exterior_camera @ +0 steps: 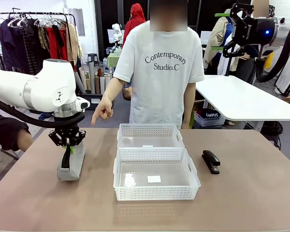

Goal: Distribute items into two baskets.
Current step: Pick up the Pencil pouch that the person points to.

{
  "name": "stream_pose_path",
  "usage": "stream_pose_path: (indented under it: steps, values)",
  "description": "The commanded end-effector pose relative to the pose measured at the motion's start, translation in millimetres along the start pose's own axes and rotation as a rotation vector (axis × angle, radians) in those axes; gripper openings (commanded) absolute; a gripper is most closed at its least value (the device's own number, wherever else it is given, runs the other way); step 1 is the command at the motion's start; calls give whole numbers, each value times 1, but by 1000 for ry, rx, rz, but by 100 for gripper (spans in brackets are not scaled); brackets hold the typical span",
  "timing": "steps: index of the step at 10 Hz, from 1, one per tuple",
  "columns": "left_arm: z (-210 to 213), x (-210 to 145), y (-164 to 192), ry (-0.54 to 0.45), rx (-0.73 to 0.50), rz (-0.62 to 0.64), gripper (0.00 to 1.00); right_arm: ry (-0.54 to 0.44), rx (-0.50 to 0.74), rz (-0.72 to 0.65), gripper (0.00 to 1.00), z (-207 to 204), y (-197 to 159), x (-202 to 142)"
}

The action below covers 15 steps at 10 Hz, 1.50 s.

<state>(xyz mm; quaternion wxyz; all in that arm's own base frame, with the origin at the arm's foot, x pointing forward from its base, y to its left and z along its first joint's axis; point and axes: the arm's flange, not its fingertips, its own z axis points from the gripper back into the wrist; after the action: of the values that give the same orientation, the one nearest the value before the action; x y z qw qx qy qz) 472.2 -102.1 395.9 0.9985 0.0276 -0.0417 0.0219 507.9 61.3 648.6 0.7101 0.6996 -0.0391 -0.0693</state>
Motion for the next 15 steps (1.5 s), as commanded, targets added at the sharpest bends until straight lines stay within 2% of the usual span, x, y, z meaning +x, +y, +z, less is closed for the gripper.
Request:
stream_pose_path:
  steps: [1, 6, 8, 12, 15]
  values:
    - [26, -6, -4, -15, 30, -14, 0, -2, 6, 1, 100, 1, 2, -3]
    - [95, -18, -11, 12, 82, -17, 0, -2, 6, 1, 100, 1, 2, -3]
    - [131, -19, -13, -11, 94, 30, 0, -2, 6, 1, 100, 1, 2, -3]
    - [220, -19, -12, -122, 81, 38, 0, -2, 6, 1, 100, 1, 2, -3]
    - [277, -16, -10, -135, 83, 20, 0, -2, 6, 1, 100, 1, 2, -3]
